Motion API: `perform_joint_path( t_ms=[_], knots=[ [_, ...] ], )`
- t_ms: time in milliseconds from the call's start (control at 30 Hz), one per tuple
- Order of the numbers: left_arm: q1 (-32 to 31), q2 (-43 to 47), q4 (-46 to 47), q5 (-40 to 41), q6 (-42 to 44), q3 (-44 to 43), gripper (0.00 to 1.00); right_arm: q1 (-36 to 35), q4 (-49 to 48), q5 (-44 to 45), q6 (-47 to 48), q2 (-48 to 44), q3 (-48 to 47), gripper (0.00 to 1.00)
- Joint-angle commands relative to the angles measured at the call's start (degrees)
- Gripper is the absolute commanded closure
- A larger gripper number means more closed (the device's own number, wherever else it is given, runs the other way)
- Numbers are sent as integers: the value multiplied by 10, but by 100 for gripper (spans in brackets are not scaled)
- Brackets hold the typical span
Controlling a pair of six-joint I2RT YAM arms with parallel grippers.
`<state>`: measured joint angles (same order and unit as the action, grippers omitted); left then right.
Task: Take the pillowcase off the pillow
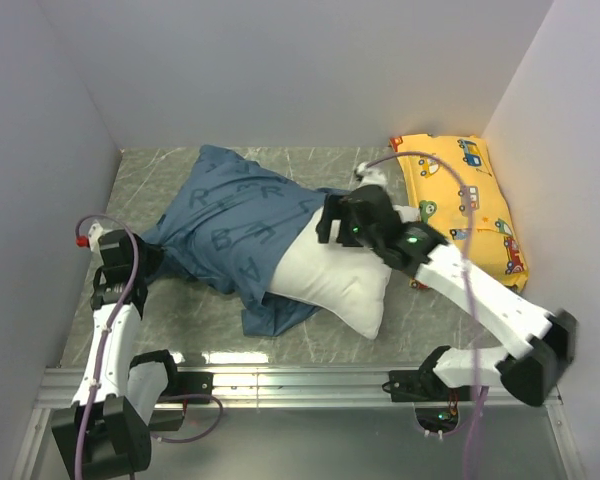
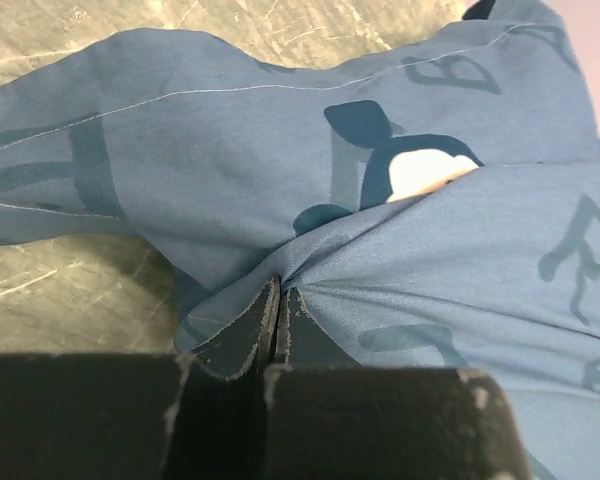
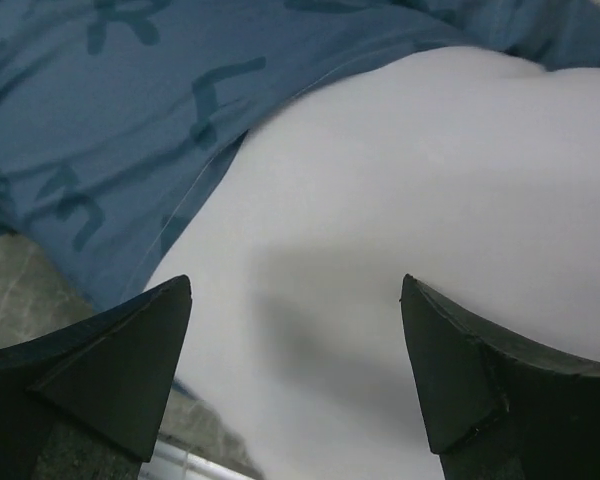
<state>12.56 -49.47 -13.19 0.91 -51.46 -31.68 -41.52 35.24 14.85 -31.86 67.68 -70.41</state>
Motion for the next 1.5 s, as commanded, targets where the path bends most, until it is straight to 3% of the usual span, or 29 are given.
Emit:
perform_joint_path(
  t_ms=[0, 100, 167, 200, 233, 267, 367, 400, 500, 567, 667, 867, 933, 1000, 1067, 1233, 1467],
  knots=[
    [-2, 26, -3, -5, 6, 0, 99, -5, -81, -33, -8, 69, 85, 8],
    [-2, 40, -29, -4, 35, -36, 99, -5, -160, -56, -28, 105, 167, 11],
    [-2, 42, -50, 4, 60, -80, 100, -6, -195, -55, -36, 139, 195, 43],
    [-2, 43, -63, 6, 72, -97, 99, -7, -208, -56, -40, 150, 206, 64],
    [-2, 39, -72, 14, 85, -135, 100, -8, -220, -54, -48, 154, 215, 93],
    [-2, 36, -82, 16, 109, -156, 92, -13, -231, -51, -49, 156, 225, 99],
    [-3, 19, -101, -5, 151, -236, 71, -40, -261, -23, -65, 168, 253, 100],
    [-4, 15, -101, -13, 161, -253, 54, -48, -271, -18, -71, 173, 263, 100],
    [-12, -11, -119, -41, 188, -320, 34, -84, -288, 12, -94, 200, 280, 100],
    [-20, -42, -110, -116, 214, -354, 26, -95, -313, 9, -109, 211, 298, 100],
    [-67, -113, -116, -168, 265, -395, 23, -104, -333, -1, -122, 224, 316, 100],
    [-207, -250, -138, -72, 353, -464, 21, -107, -334, 9, -134, 224, 333, 100],
    [-221, -274, -105, -62, 360, -460, 20, -106, -335, 11, -137, 218, 338, 100],
    [-236, -288, -84, -47, 364, -462, 4, -106, -333, 11, -137, 214, 343, 100],
    [-248, -305, -66, -39, 374, -460, 2, -106, -332, 12, -138, 213, 346, 100],
    [-259, -350, -29, -16, 383, -472, 2, -106, -326, 14, -140, 200, 349, 100],
    [-291, -432, -64, 52, 427, -523, 8, -106, -305, 24, -138, 175, 349, 100]
  ],
)
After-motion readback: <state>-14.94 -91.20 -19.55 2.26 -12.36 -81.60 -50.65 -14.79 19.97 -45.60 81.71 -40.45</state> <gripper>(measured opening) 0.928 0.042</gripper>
